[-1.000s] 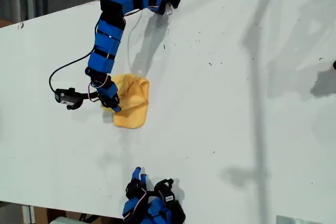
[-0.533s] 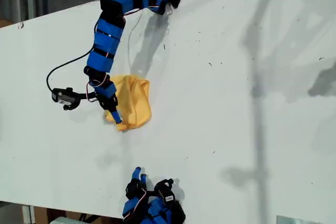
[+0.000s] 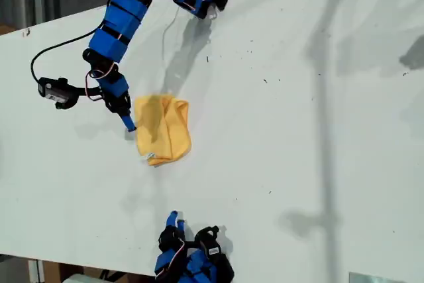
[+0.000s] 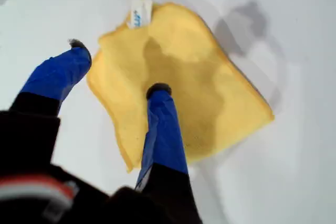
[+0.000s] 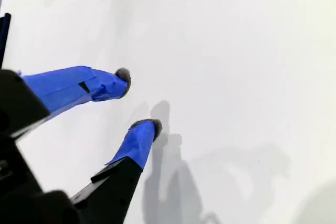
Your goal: Grasp corners of a square towel and fold twice.
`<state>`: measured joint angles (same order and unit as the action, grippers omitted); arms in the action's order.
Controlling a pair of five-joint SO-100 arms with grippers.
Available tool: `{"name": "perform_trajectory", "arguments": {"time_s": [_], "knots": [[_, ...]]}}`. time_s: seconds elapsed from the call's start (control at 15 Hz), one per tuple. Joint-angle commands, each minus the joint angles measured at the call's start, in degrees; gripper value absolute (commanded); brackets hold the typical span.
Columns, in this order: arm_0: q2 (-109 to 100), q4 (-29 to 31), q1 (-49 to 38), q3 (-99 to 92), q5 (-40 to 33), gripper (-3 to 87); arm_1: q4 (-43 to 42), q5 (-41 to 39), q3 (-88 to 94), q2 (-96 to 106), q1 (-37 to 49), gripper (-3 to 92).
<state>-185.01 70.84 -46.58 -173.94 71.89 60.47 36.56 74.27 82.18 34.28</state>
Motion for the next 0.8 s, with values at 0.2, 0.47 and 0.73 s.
{"name": "perform_trajectory", "arguments": {"time_s": [0.2, 0.47, 0.73], "knots": [[-11.25, 4.13, 1.67, -1.58, -4.92, 13.9, -5.71, 13.45, 58.27, 68.82, -5.45, 24.6], [-13.27, 4.75, 4.31, -1.76, -6.06, 13.9, -1.32, 22.15, 84.29, 105.73, -15.47, 24.0], [-13.54, 4.57, 5.71, -4.39, 0.7, 12.3, 8.7, 25.4, 89.03, 106.17, -10.81, 21.3]]}}
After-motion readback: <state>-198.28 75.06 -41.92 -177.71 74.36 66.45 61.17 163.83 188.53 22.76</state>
